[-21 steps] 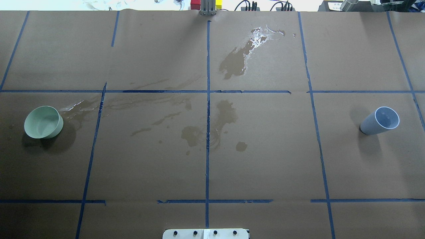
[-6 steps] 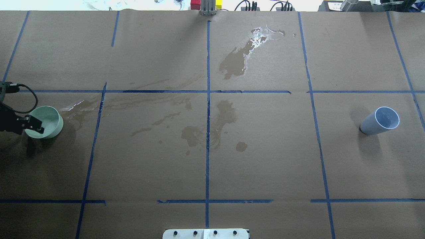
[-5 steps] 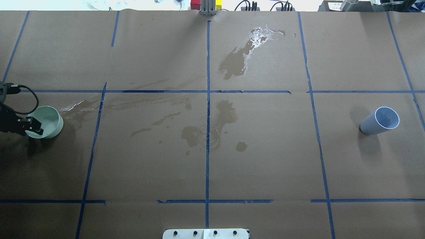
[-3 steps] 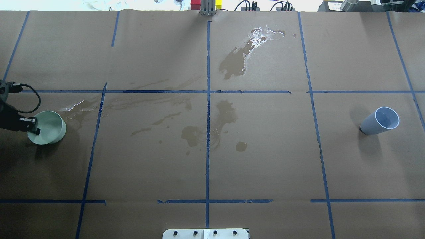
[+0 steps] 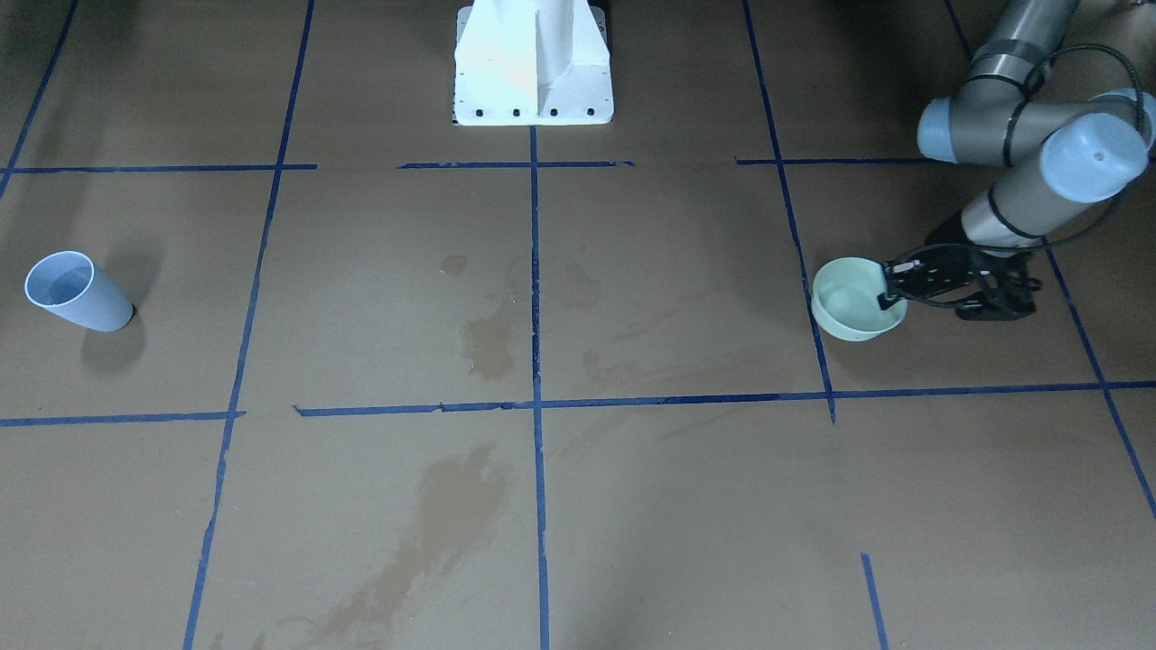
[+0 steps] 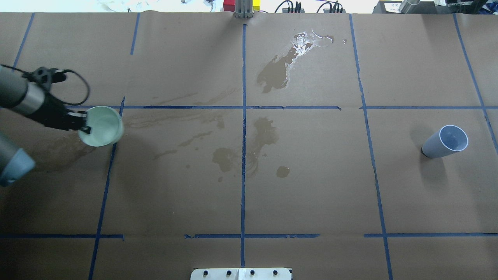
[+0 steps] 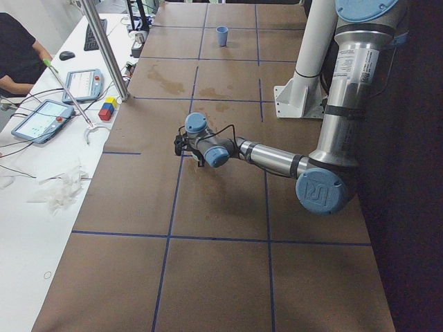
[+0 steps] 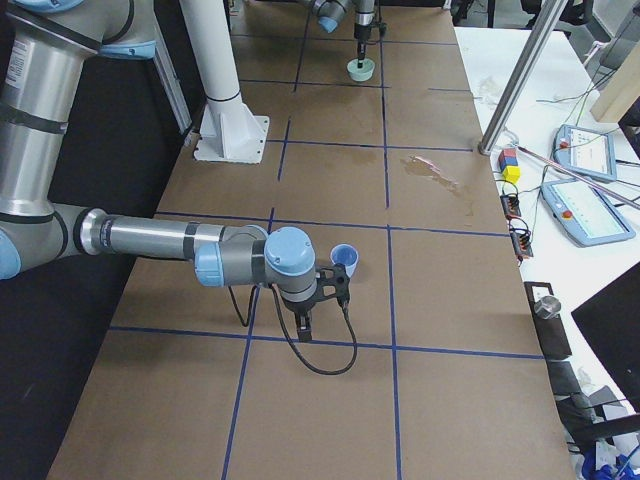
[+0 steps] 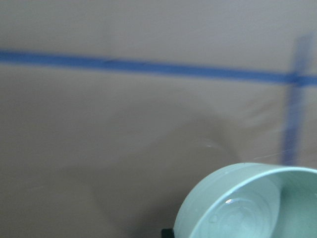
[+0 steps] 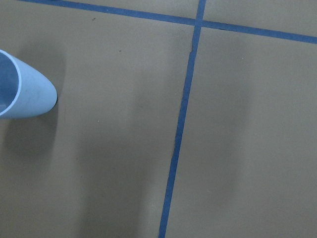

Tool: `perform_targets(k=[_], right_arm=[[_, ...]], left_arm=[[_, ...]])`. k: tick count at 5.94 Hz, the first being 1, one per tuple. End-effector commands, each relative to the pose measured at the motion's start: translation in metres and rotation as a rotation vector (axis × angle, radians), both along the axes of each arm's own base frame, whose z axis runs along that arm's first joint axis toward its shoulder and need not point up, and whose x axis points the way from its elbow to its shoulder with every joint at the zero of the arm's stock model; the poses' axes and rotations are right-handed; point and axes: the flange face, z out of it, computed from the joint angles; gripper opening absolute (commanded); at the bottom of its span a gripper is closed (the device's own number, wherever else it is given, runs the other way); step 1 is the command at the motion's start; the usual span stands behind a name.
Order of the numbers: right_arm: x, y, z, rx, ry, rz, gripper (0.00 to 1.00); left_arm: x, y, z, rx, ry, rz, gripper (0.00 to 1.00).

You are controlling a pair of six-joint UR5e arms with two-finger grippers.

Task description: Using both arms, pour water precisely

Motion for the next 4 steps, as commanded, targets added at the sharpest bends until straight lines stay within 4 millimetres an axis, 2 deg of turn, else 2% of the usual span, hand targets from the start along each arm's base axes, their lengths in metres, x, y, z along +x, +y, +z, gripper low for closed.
perform_targets(k=[1, 2, 3, 4], right_arm=[[0.000, -0.001, 0.000, 0.001, 0.000, 0.000, 1.00], [0.000, -0.001, -0.001, 0.001, -0.001, 0.001, 1.00], [0.000, -0.001, -0.004, 0.006, -0.001, 0.002, 1.00], [0.000, -0.002, -0.006, 0.014, -0.003, 0.002, 1.00]], left_arm=[[0.115, 0.016, -0.120, -0.042, 0.069, 0.071, 0.00], [0.159, 0.025, -0.162, -0.027, 0.058, 0.098, 0.00], [0.213, 0.037, -0.203, 0.005, 0.019, 0.105, 0.00], [0.240, 0.032, -0.223, 0.011, 0.009, 0.109, 0.00]])
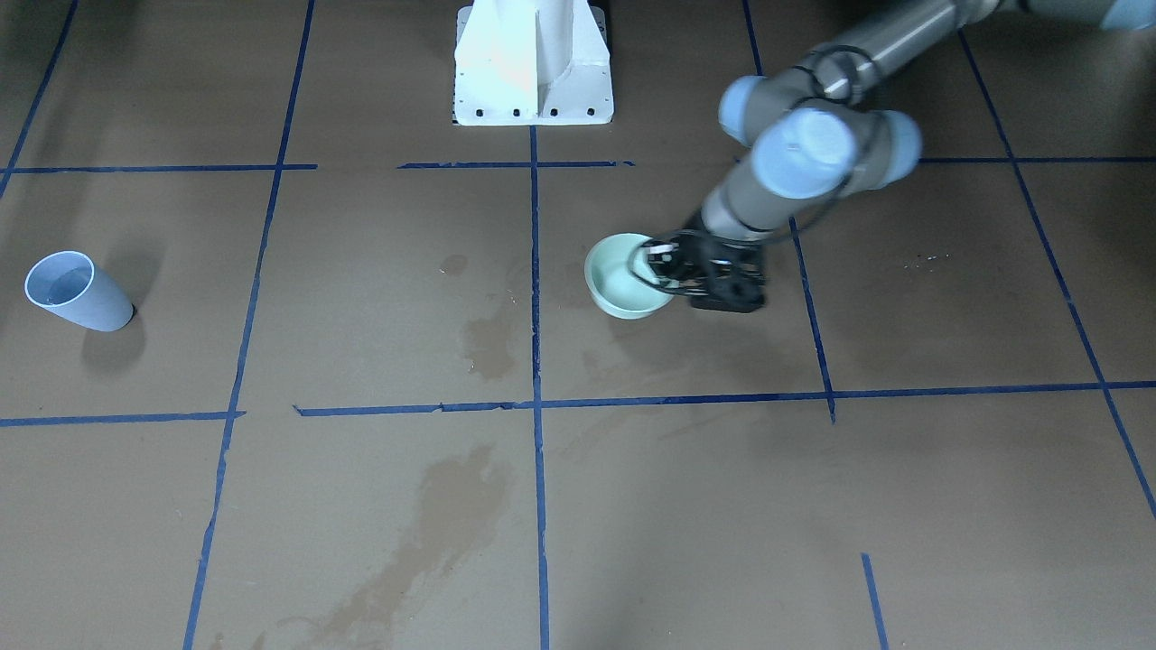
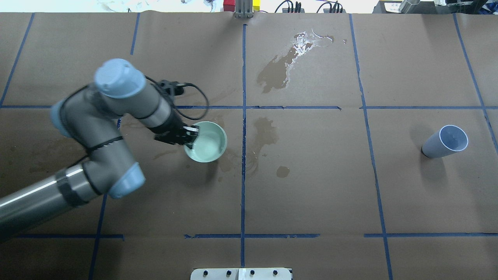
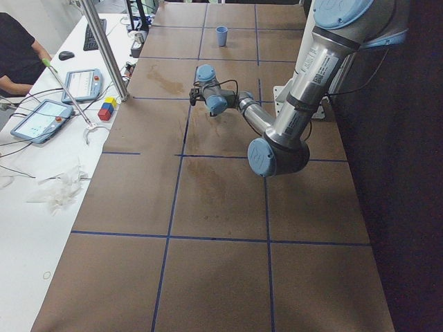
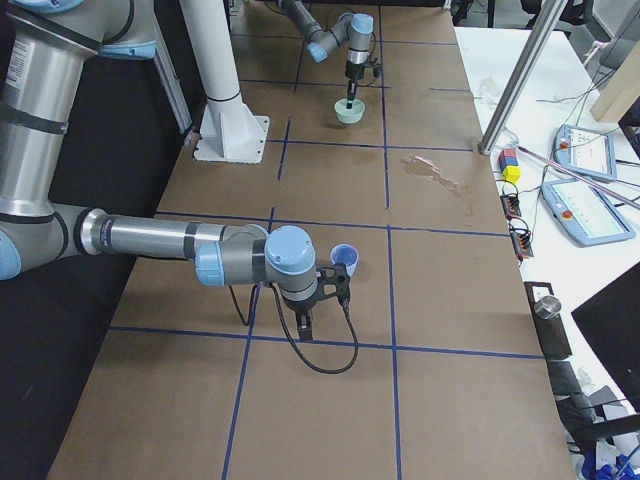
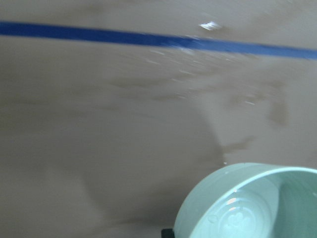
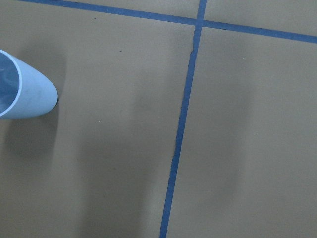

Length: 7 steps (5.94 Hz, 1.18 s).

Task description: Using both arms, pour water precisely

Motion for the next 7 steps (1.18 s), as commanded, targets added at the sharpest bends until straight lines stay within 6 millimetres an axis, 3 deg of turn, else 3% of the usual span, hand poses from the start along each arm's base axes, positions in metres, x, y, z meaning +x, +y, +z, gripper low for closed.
perform_targets(k=[1, 2, 5, 6, 7], right_arm=[[-0.001, -0.003, -0.005, 0.041, -0.002, -0.003, 1.00], [-0.004, -0.003, -0.006, 0.057, -0.002, -0.012, 1.00], [-0.005, -0.004, -0.005, 0.057, -0.002, -0.015, 1.00], [-0.006, -0.004, -0.006, 0.059, -0.002, -0.017, 1.00], [-0.006, -0.004, -0.007, 0.055, -0.003, -0.013, 1.00]], left_arm=[[0.053, 0.010, -0.036, 0.029, -0.021, 0.012, 0.00], [0.078, 0.012, -0.047, 0.057, -0.039, -0.003, 0.00], [0.082, 0.012, -0.049, 0.060, -0.040, 0.000, 0.11], [0.081, 0.012, -0.044, 0.057, -0.045, 0.000, 0.38], [0.080, 0.013, -0.045, 0.062, -0.037, 0.000, 0.95]])
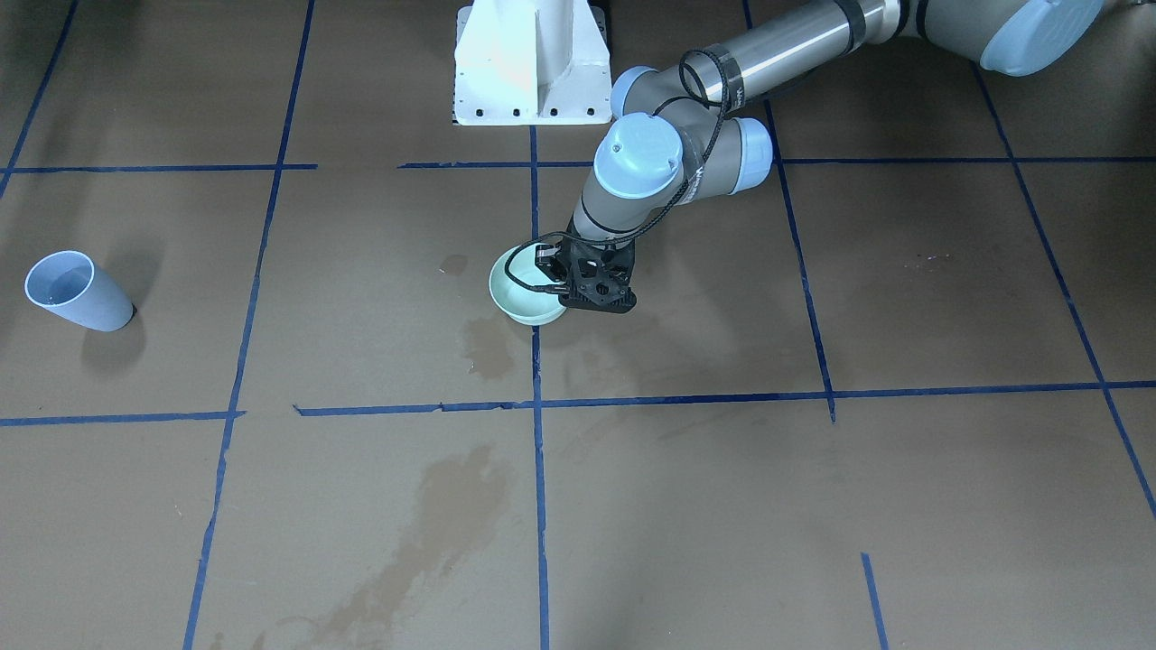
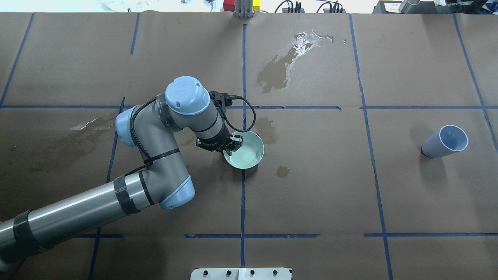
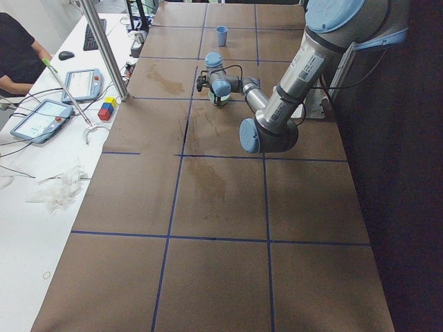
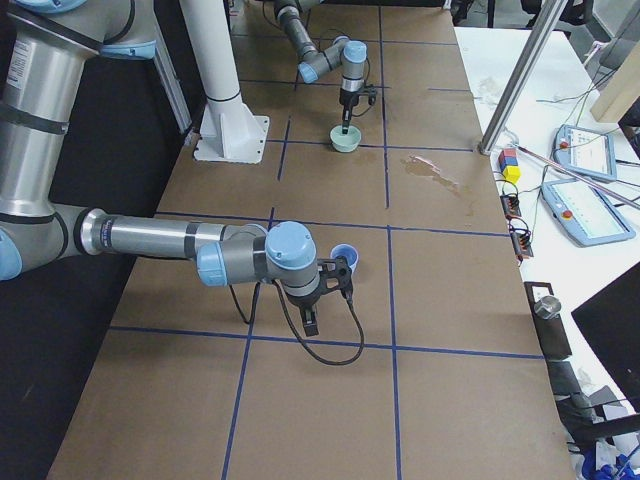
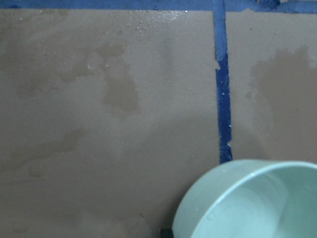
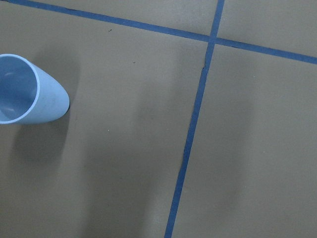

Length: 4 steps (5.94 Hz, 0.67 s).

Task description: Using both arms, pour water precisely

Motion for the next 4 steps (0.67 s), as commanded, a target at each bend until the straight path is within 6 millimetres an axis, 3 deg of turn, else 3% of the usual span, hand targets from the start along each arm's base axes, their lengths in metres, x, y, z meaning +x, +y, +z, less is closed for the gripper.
perform_targets(k=[1, 2, 3, 4], right_arm=[[-0.003, -0.001, -0.002, -0.001, -0.008, -0.003, 1.00], [-0.015, -0.005, -0.007, 0.001, -0.048, -0.034, 1.00], [-0.015, -0.005, -0.009, 0.008, -0.048, -0.037, 1.00], [-0.024, -0.008, -0.014, 0.042, -0.053, -0.046, 1.00]], left_arm=[[-0.011, 0.002, -0.014, 0.010, 0.030, -0.010, 1.00], [-0.042, 0.015, -0.026, 0.008, 0.080, -0.037, 1.00], [-0.094, 0.019, -0.046, -0.007, 0.147, -0.103, 1.00], [-0.140, 0.026, -0.044, 0.011, 0.180, -0.136, 1.00]])
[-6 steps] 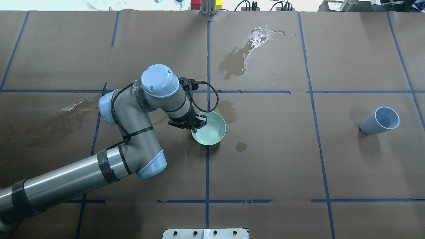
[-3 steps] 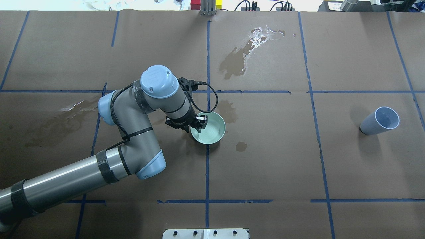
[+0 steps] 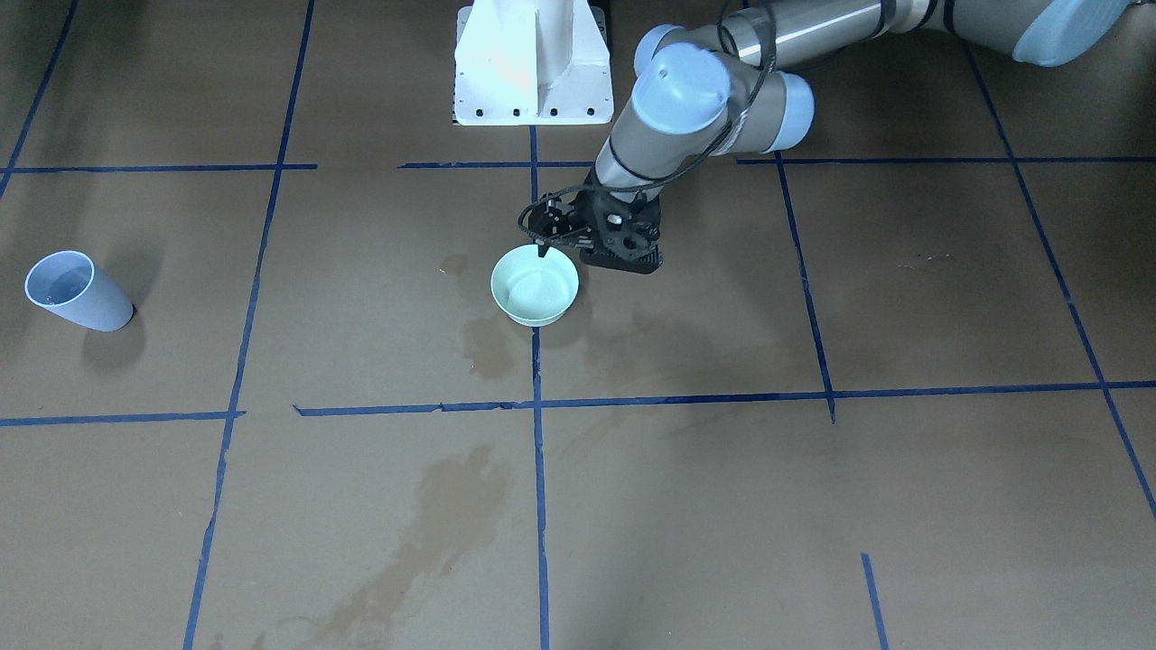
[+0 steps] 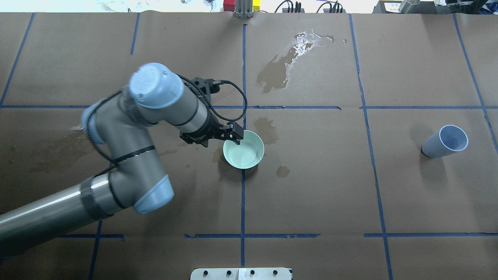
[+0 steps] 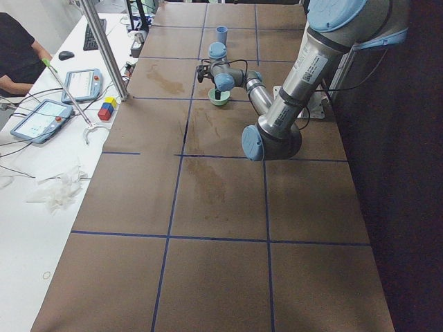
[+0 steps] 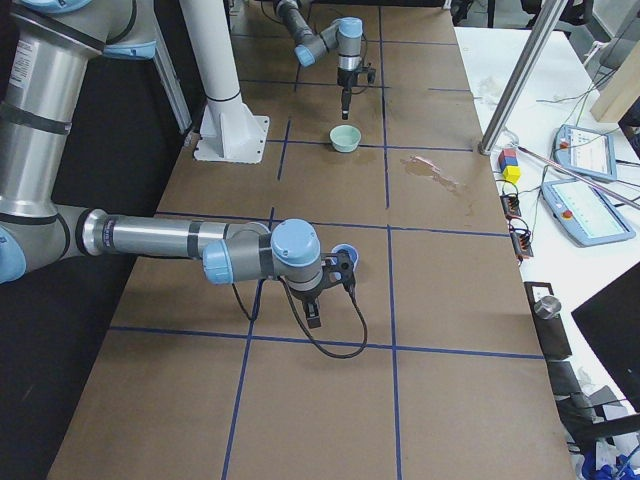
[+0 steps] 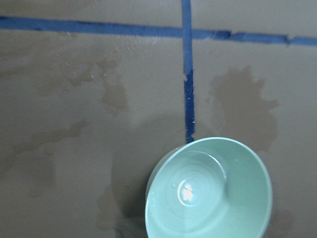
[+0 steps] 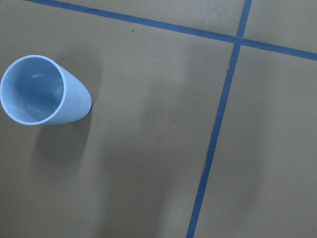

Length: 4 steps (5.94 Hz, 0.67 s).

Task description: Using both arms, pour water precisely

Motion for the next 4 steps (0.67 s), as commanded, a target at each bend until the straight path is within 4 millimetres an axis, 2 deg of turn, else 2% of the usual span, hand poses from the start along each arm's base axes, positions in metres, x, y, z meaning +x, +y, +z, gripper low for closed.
perform_targets(k=[1, 2, 3, 4], right_arm=[[-0.035, -0.009, -0.023, 0.061, -0.034, 0.030, 1.00], [-0.073, -0.011, -0.038, 0.018, -0.060, 0.111, 1.00], [-0.094, -0.005, -0.052, 0.026, -0.113, 0.154, 1.00], [-0.127, 0.009, -0.053, 0.081, -0.099, 0.231, 1.00]], left_arm=[[-0.079, 0.020, 0.004, 0.016, 0.053, -0.054, 1.00], [-0.097, 0.030, 0.016, 0.003, 0.036, -0.059, 1.00], [-0.100, 0.029, 0.020, 0.000, 0.029, -0.066, 1.00], [-0.105, 0.028, 0.027, -0.006, 0.020, -0.072, 1.00]])
